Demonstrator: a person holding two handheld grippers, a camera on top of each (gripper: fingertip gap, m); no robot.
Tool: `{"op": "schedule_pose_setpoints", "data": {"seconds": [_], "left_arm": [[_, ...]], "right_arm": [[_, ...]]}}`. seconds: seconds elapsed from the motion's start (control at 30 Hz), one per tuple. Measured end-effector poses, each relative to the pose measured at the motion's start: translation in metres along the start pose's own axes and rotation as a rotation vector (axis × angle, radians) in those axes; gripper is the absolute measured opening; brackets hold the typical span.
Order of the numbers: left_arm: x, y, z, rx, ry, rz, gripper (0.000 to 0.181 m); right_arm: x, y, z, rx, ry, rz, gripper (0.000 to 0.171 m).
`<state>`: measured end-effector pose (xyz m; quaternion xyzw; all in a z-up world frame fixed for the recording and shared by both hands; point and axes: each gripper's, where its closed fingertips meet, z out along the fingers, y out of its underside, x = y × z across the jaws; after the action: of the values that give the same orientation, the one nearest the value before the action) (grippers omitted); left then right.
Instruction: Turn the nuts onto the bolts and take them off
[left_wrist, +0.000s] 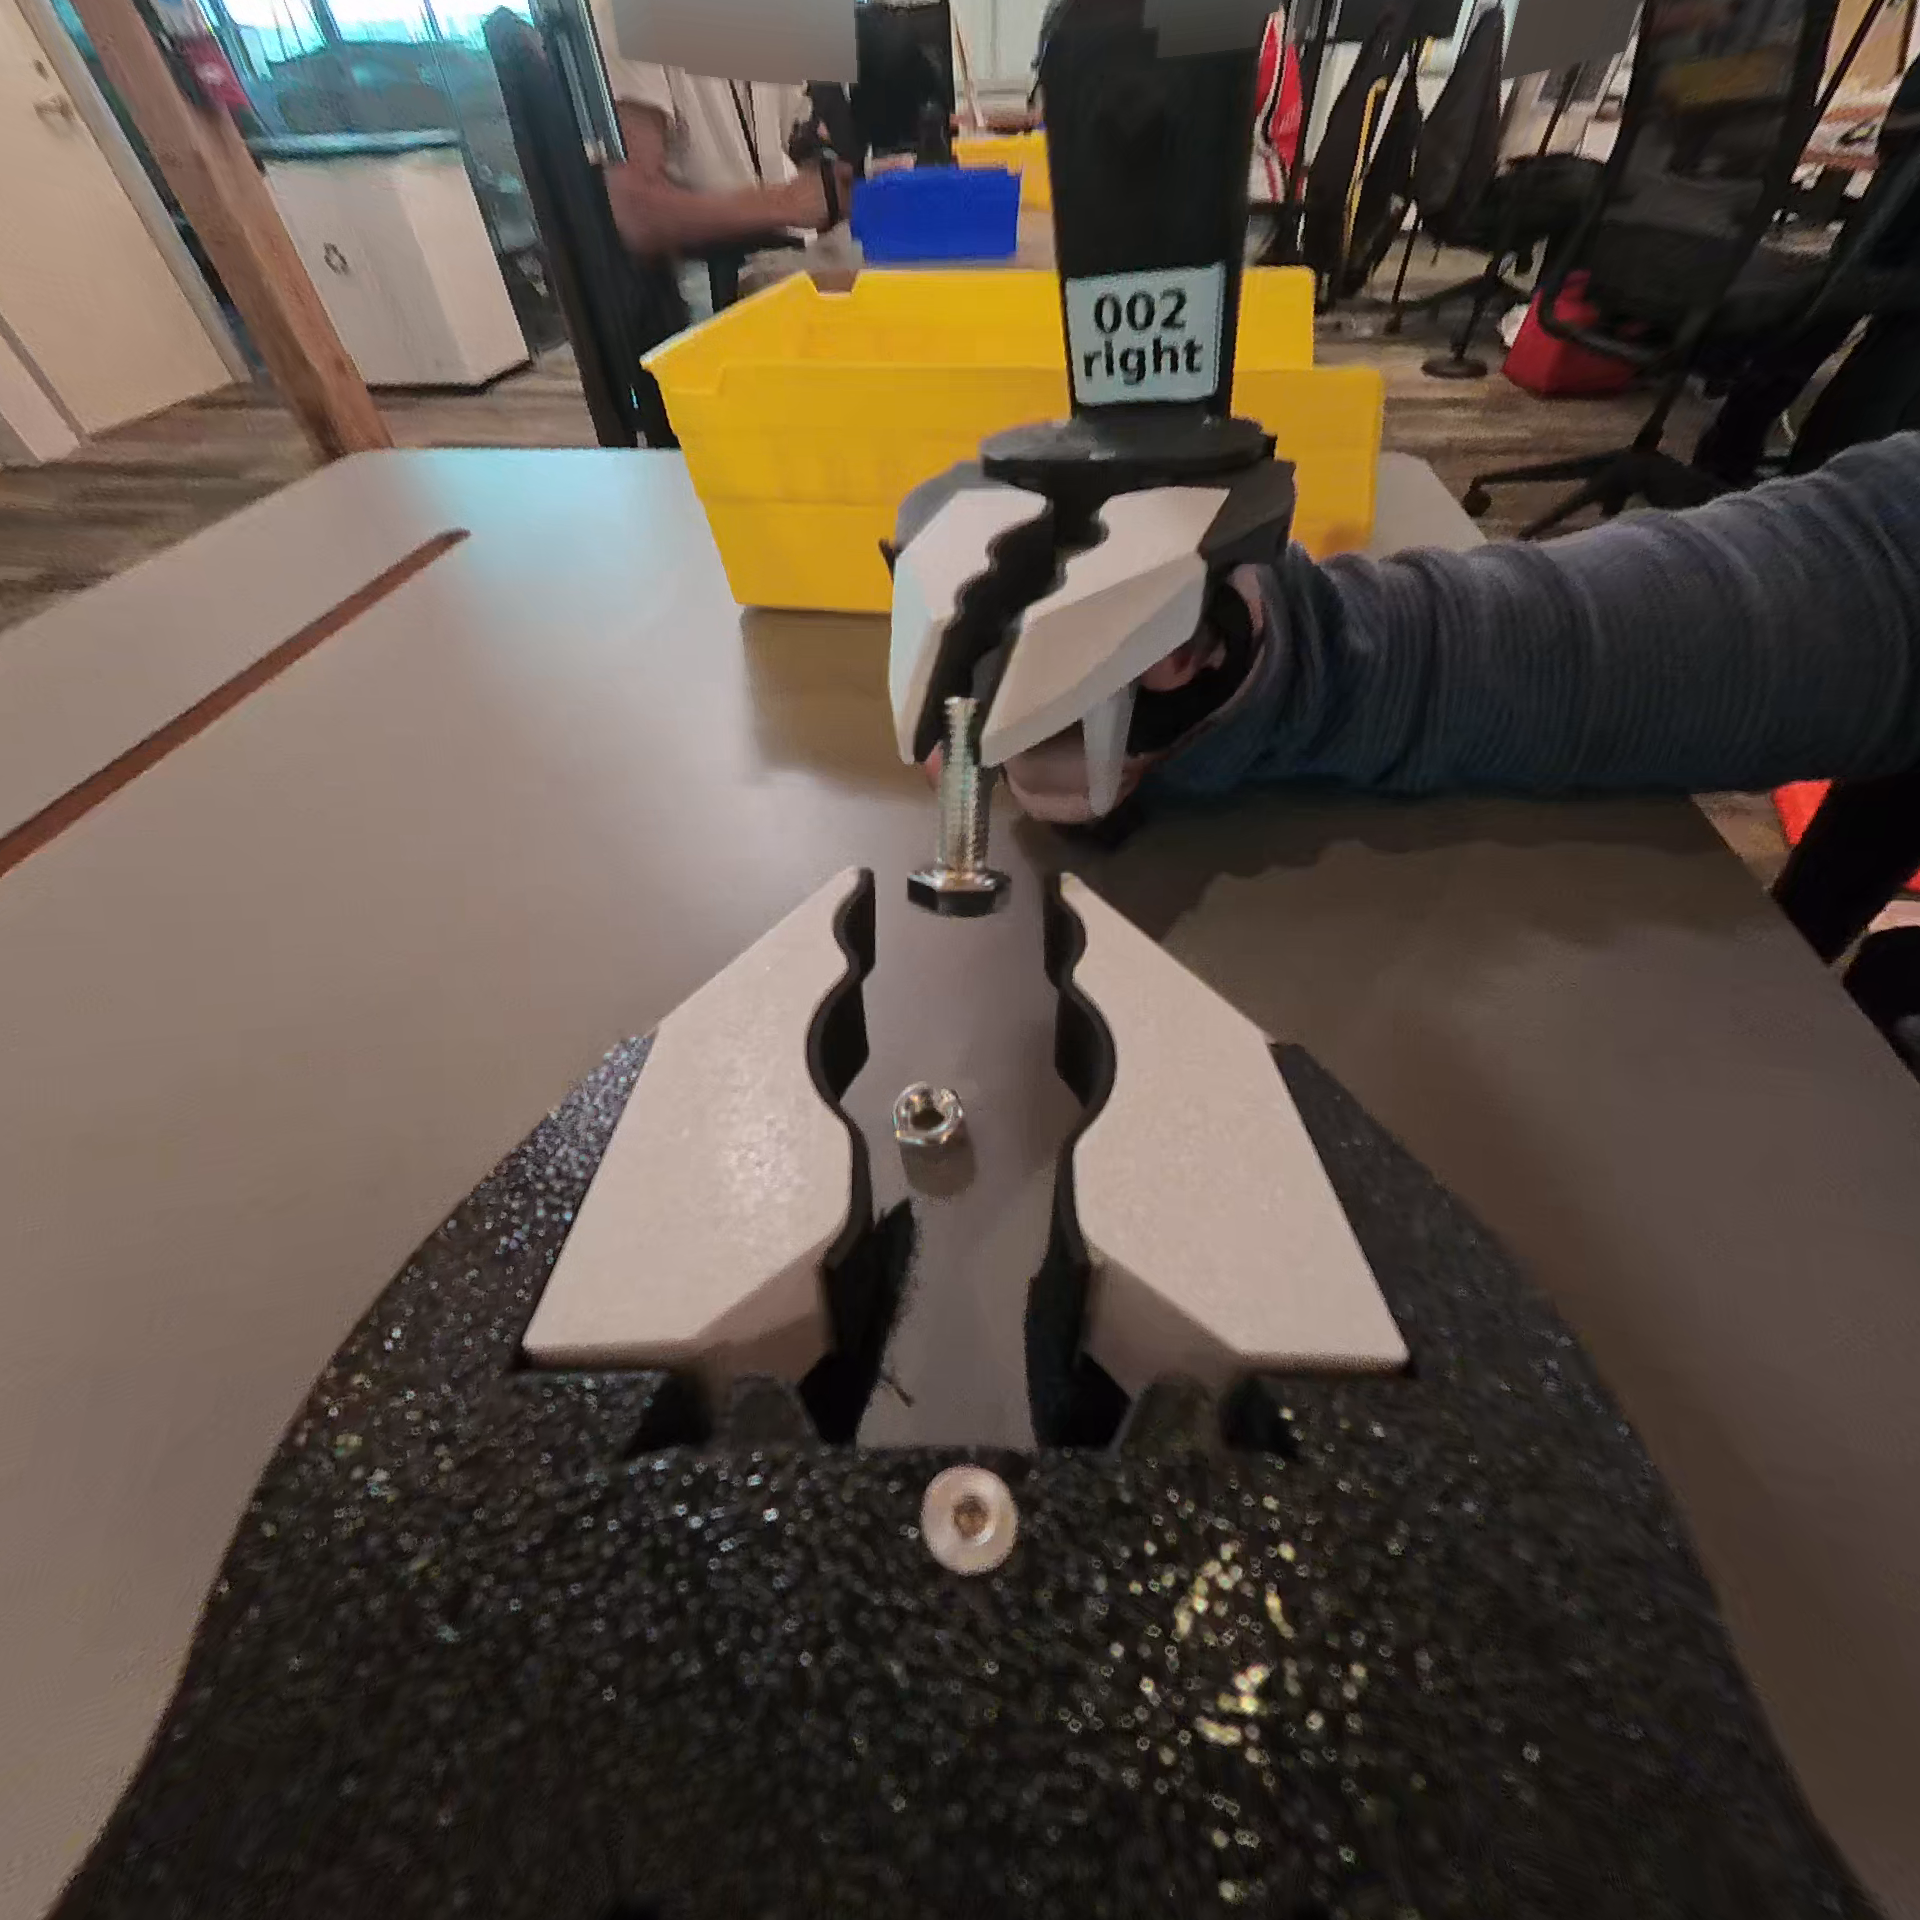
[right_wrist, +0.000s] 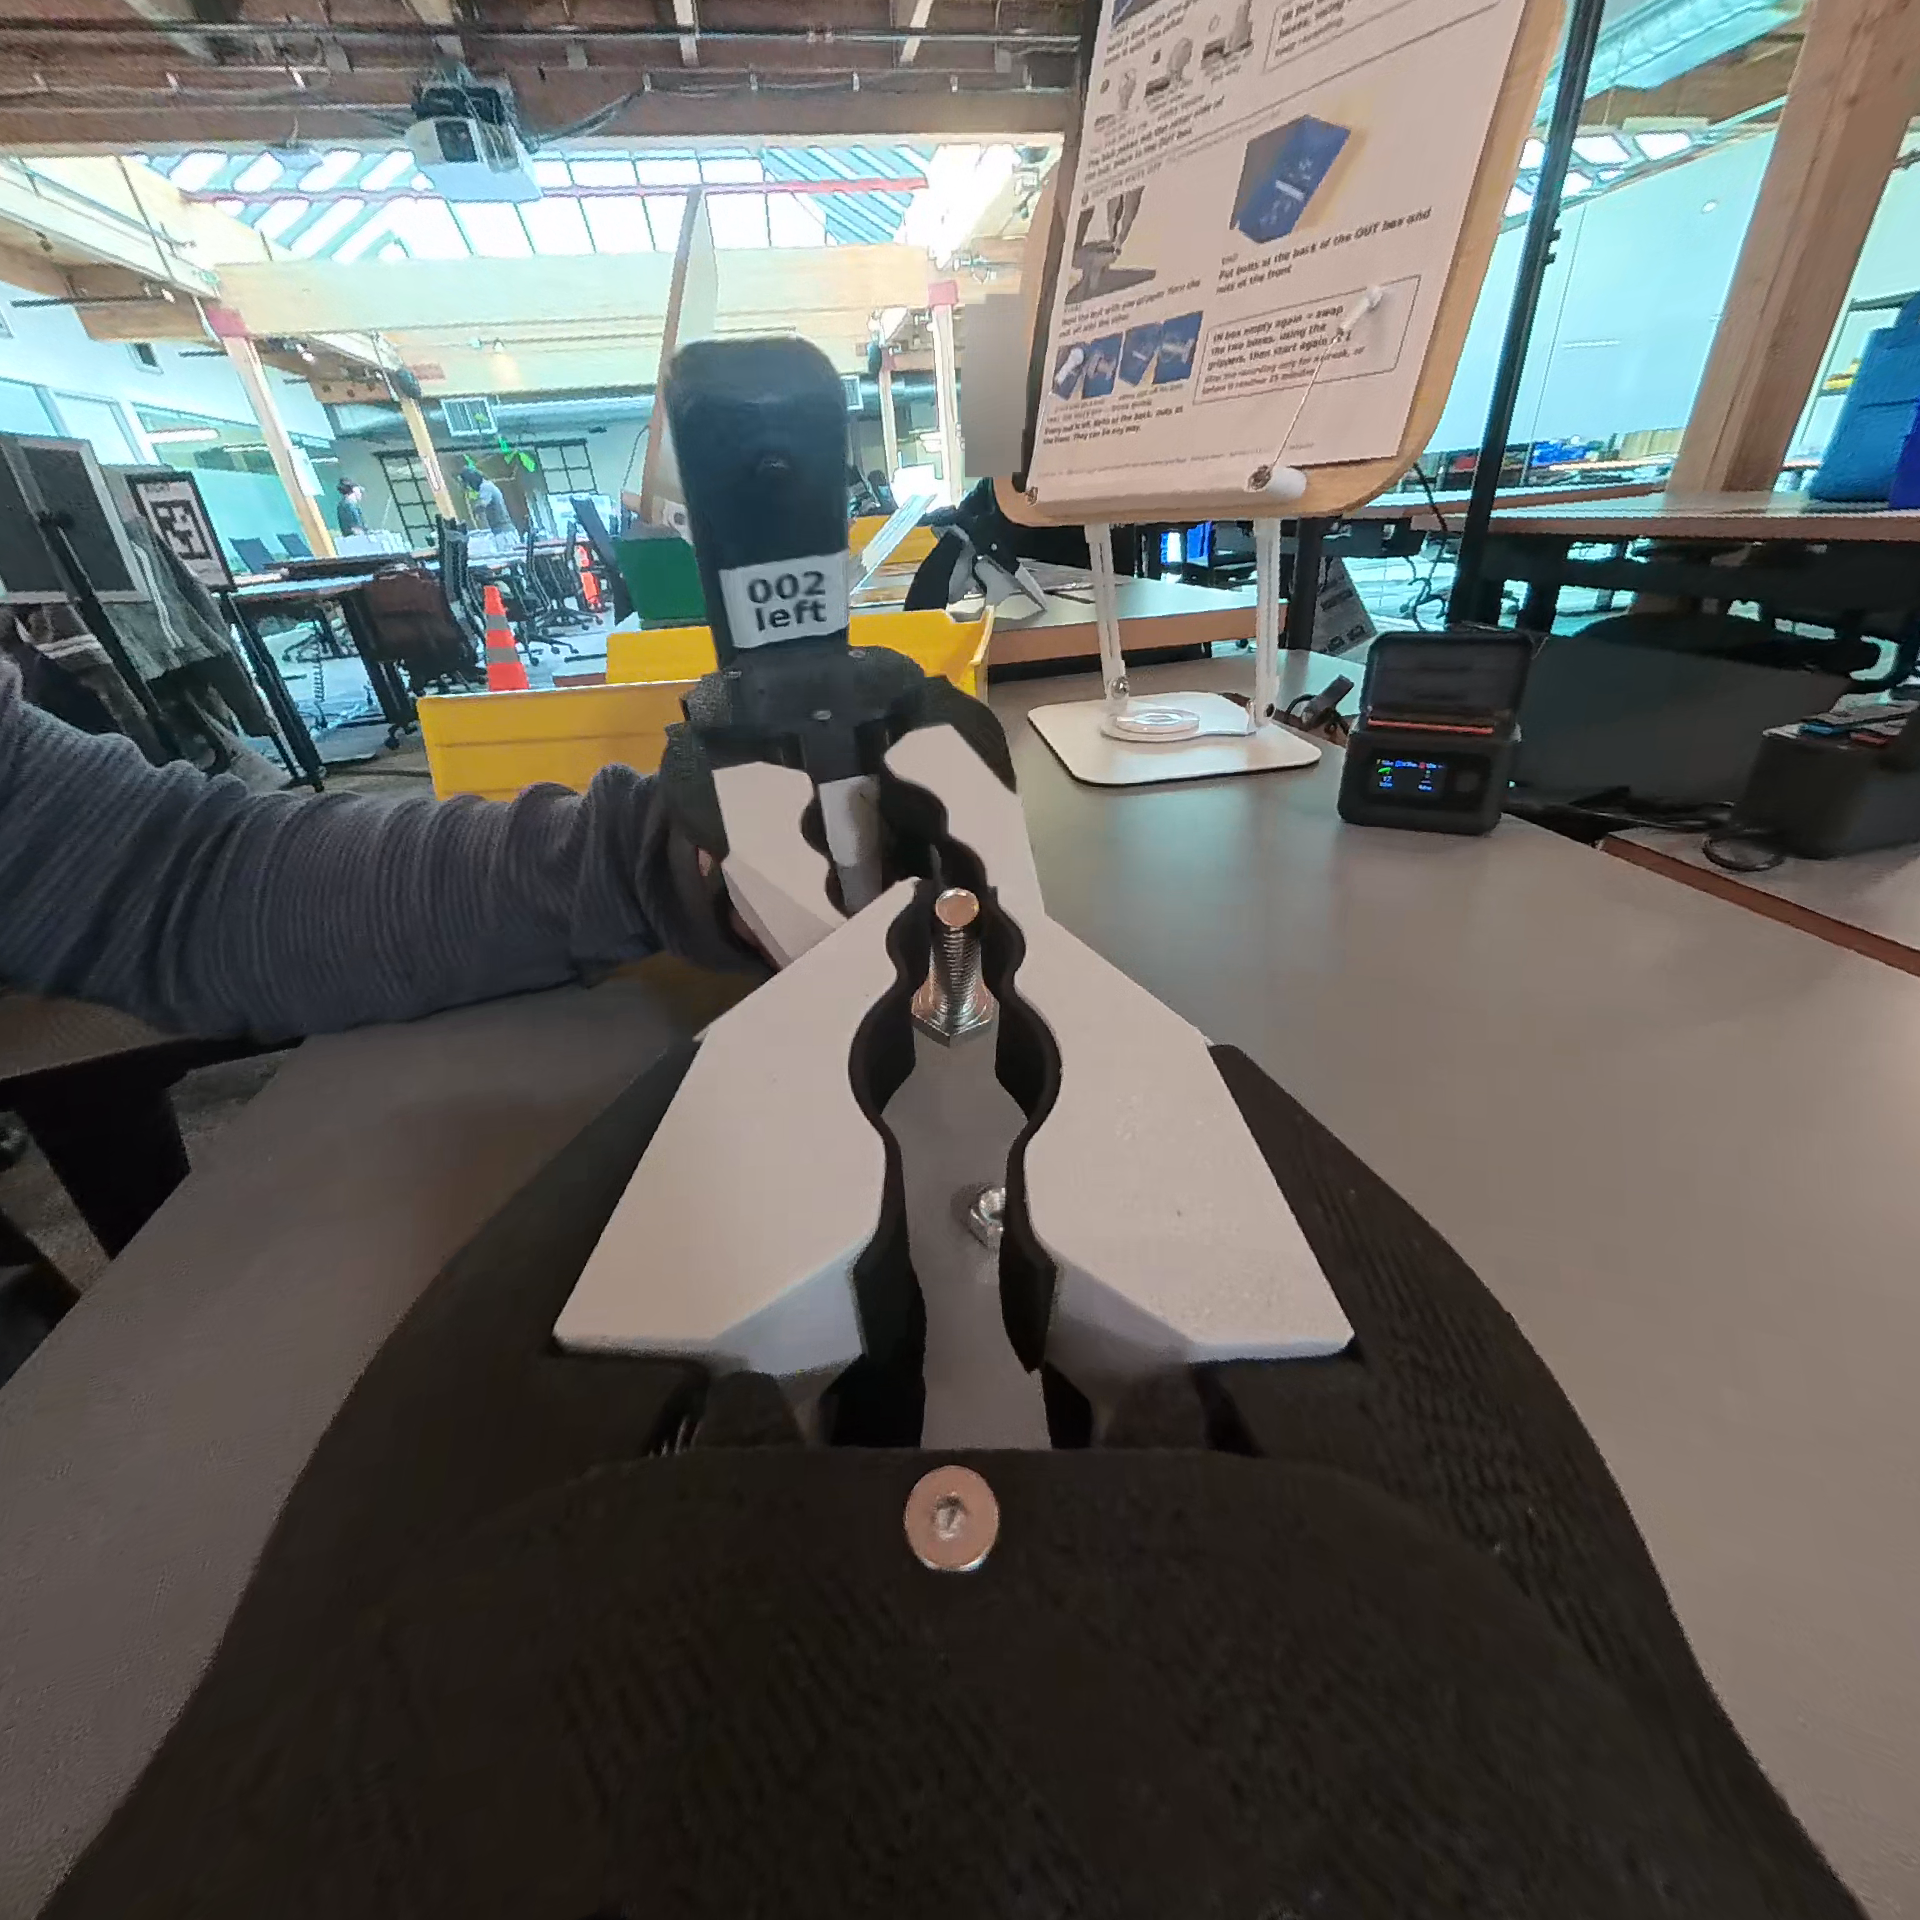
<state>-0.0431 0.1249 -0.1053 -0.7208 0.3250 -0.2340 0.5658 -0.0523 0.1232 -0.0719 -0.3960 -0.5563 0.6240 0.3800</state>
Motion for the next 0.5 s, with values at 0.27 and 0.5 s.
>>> {"op": "schedule_pose_setpoints", "data": {"seconds": [0.27, 0.5], "left_arm": [[0.018, 0.008, 0.005, -0.047, 0.127, -0.039, 0.017], [0.027, 0.005, 0.003, -0.039, 0.191, -0.076, 0.016]], "right_arm": [[-0.015, 0.007, 0.002, -0.053, -0.105, -0.006, 0.007], [-0.026, 0.004, -0.002, -0.049, -0.227, 0.097, 0.007]]}}
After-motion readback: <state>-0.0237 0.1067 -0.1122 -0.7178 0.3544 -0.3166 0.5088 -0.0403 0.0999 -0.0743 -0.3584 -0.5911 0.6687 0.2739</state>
